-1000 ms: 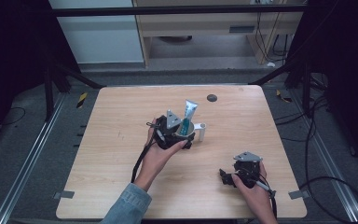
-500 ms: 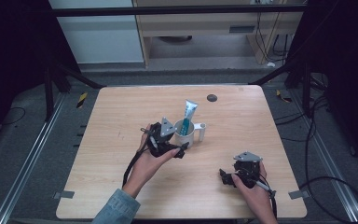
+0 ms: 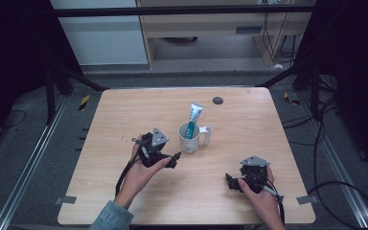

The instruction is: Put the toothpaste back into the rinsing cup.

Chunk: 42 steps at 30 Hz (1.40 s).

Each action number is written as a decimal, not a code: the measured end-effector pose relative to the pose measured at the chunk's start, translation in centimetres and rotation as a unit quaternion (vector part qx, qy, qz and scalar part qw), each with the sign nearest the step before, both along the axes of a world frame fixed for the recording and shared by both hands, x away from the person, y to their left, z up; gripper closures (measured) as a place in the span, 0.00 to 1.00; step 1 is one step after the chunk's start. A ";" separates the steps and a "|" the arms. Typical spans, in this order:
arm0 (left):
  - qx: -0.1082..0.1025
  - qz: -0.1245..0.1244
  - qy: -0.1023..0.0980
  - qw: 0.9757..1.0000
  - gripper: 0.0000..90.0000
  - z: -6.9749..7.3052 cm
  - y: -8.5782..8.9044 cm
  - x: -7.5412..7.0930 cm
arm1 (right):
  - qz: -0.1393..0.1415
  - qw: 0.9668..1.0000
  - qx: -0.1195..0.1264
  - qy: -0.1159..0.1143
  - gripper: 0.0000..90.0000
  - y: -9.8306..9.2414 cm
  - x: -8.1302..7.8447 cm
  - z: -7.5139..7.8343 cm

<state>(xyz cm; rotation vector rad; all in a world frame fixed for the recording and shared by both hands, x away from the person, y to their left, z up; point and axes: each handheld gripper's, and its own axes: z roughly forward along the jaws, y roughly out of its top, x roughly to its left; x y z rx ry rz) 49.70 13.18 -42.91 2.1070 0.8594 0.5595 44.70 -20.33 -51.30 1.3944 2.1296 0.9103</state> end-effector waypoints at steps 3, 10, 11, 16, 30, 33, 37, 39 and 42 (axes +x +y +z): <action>0.004 0.009 0.002 1.000 0.04 -0.3 1.0 0.1 | 0.000 1.000 0.000 0.000 0.01 0.0 0.0 0.0; 0.003 0.033 0.010 0.999 0.04 -1.1 3.6 0.8 | 0.000 1.000 0.000 0.000 0.01 0.0 0.0 0.0; 0.004 0.037 0.014 0.999 0.04 -1.4 4.0 0.9 | 0.000 1.000 0.000 0.000 0.01 0.0 0.0 0.0; 0.009 0.071 0.035 0.997 0.04 -3.0 6.7 1.3 | 0.000 1.000 0.000 0.000 0.01 0.0 0.0 0.0; 0.024 0.162 0.066 0.984 0.05 -4.8 14.1 2.2 | 0.000 1.000 0.000 0.000 0.01 0.0 0.0 0.0; 0.019 0.170 0.072 0.983 0.05 -5.1 15.3 2.4 | 0.000 1.000 0.000 0.000 0.01 0.0 0.0 0.0; 0.029 0.184 0.074 0.980 0.06 -5.7 16.8 2.6 | 0.000 1.000 0.000 0.000 0.01 0.0 0.0 0.0; 0.027 0.186 0.080 0.979 0.07 -6.0 17.4 2.7 | 0.000 1.000 0.000 0.000 0.01 0.0 0.0 0.0; 0.028 0.190 0.082 0.978 0.08 -6.3 17.9 2.9 | 0.000 1.000 0.000 0.000 0.01 0.0 0.0 0.0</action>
